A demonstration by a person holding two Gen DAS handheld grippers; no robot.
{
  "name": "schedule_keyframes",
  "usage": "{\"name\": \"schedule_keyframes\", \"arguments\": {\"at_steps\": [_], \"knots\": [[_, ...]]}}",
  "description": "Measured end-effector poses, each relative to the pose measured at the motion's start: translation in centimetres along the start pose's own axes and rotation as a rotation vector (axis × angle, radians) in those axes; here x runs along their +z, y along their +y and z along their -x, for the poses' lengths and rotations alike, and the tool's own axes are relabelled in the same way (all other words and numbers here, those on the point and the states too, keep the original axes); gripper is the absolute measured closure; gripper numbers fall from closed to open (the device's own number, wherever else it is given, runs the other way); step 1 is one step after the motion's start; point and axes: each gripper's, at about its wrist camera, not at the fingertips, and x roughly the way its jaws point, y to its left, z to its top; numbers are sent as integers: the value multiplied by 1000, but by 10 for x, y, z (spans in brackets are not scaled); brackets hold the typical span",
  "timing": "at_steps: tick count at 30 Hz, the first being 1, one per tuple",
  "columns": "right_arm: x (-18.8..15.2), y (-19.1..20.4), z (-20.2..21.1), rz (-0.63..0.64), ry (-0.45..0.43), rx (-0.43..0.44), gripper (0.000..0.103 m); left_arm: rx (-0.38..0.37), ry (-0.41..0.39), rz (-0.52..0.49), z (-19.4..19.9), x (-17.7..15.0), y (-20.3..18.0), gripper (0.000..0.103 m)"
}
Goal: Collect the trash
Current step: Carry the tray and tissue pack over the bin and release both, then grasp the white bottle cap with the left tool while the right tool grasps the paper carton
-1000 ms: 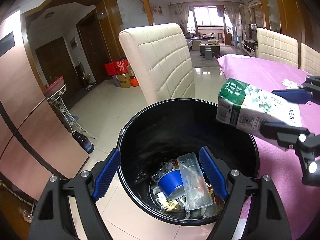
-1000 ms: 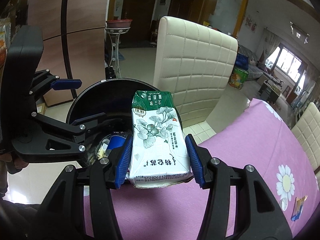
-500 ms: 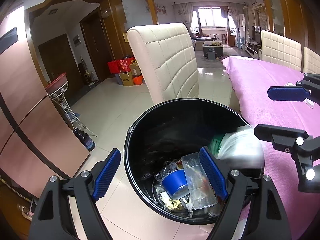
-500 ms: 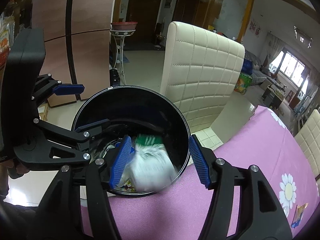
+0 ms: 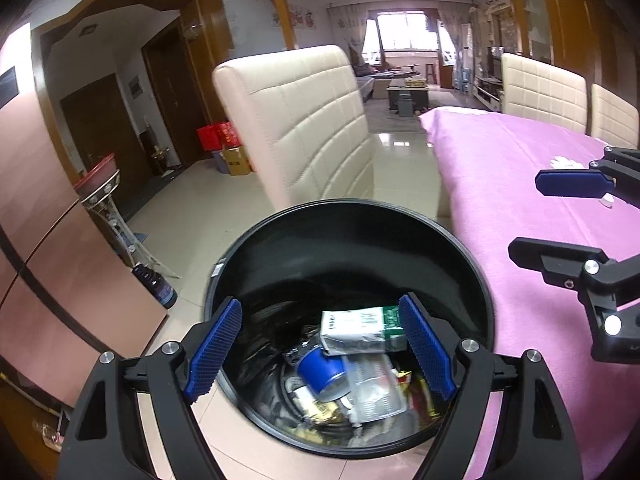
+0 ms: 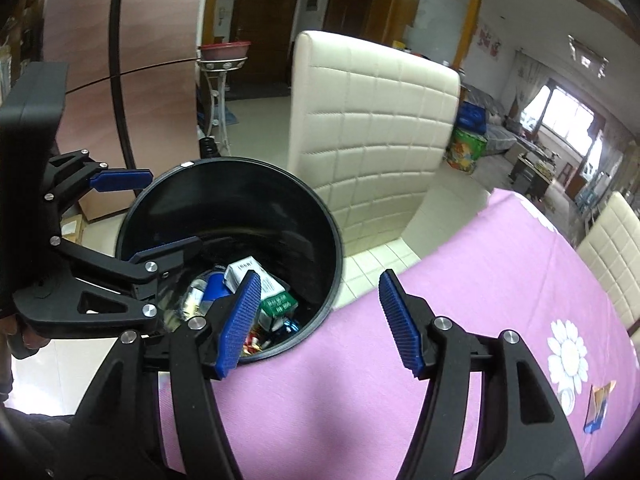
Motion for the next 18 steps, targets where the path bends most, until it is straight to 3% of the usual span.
{"name": "schedule_keyframes", "arguments": {"at_steps": [9,13,18], "knots": [[-34,-54,14,-103,30,-78,36,-115,-26,-59,4,20,-56,24],[-52,-84,30,-157,23,-144,26,-166,-33,-91,7,30,-85,24],[-74,-124,50,-242,25,-219,22,-234,-46,-123,12,43,-123,24]]}}
